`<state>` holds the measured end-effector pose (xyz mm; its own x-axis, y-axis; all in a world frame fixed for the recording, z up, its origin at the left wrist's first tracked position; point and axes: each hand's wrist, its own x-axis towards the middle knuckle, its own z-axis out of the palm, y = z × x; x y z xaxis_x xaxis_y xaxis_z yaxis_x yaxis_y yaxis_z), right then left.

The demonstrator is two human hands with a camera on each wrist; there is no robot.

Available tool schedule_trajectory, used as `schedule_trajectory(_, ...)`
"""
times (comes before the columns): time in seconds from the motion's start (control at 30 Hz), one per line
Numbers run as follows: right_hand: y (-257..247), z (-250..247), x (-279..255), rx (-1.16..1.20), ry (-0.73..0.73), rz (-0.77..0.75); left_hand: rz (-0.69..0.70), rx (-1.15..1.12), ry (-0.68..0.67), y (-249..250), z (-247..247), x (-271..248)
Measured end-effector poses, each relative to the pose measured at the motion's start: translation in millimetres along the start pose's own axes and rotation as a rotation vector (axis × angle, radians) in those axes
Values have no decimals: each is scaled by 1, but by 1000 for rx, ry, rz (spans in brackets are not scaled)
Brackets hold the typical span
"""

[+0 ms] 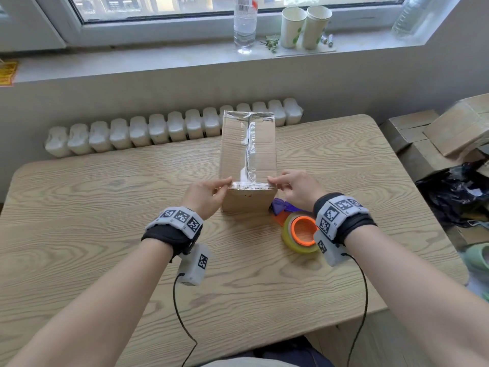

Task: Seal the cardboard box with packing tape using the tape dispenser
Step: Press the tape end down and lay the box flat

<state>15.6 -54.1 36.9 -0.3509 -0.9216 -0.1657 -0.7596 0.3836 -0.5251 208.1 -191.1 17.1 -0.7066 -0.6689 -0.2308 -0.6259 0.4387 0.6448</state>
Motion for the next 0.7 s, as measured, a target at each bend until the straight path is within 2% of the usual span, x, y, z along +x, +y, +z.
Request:
schedule_trajectory(0.07,2,-7,2,-26,-57,-14,18,14,-79,-3,-8,3)
schedule_trajectory(0.2,3,-7,6,-67,-65,-30,56,56,-173,-4,-20,8)
schedule_trajectory(0.3,4,-5,9,-13,-42,-4,33,10,-238,-6,-25,13)
schedule_trajectory(0.4,5,3,9,17,46,6,-6,22,-292,-6,-28,15)
schedule_trajectory(0.5,8,13,6,14,136,-26,11,40,-268,-4,-28,15)
schedule_trajectory(0.7,9,18,1,-22,181,-42,18,47,-147,1,-25,15)
